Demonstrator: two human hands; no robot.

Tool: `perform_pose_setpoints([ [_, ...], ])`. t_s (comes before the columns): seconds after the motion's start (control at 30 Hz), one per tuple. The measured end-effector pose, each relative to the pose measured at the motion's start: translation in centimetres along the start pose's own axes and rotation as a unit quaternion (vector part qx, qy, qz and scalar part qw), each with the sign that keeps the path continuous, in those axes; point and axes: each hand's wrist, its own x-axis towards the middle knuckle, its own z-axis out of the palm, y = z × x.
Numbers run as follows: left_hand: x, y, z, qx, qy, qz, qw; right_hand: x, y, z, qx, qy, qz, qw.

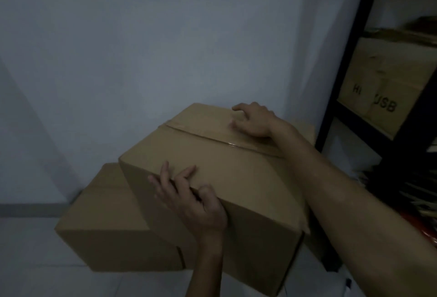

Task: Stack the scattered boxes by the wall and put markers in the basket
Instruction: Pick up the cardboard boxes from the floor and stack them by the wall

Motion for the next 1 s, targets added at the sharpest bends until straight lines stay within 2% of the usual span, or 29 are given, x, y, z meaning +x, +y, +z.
perform_pose_setpoints([
  [0.13,0.2,-0.5,0.5,0.058,-0.007,0.026,0.998,-7.6,-0.9,0.5,0.036,0.053,0.015,0.998],
  [0.27,1.4,-1.7,0.9,0.133,-0.037,0.104,0.985,-14.4,-1.8,1.8,0.039,0.125,0.062,0.989],
  [0.4,2.7,-2.4,1.7,0.169,-0.058,0.151,0.972,-18.0,-3.0,4.7,-0.039,0.241,0.082,0.966],
  [0.5,3.3,-2.5,1.8,0.19,-0.085,0.178,0.962,-17.9,-1.8,5.3,-0.072,0.32,0.074,0.942],
  [0.57,3.8,-3.0,1.5,0.215,-0.127,0.231,0.94,-17.1,0.1,4.9,-0.068,0.347,0.056,0.934],
  [0.63,4.4,-3.6,1.2,0.224,-0.16,0.286,0.918,-15.9,2.3,4.3,-0.057,0.35,0.022,0.935],
  [0.73,5.1,-3.6,1.4,0.239,-0.166,0.336,0.896,-13.5,5.0,3.5,-0.054,0.359,-0.003,0.932],
  [0.9,6.4,-3.1,3.7,0.253,-0.206,0.369,0.871,-9.5,7.4,2.6,-0.071,0.384,0.007,0.92],
  [1.0,5.7,-3.3,5.4,0.25,-0.218,0.37,0.868,-8.2,8.8,1.9,-0.082,0.389,0.011,0.918],
])
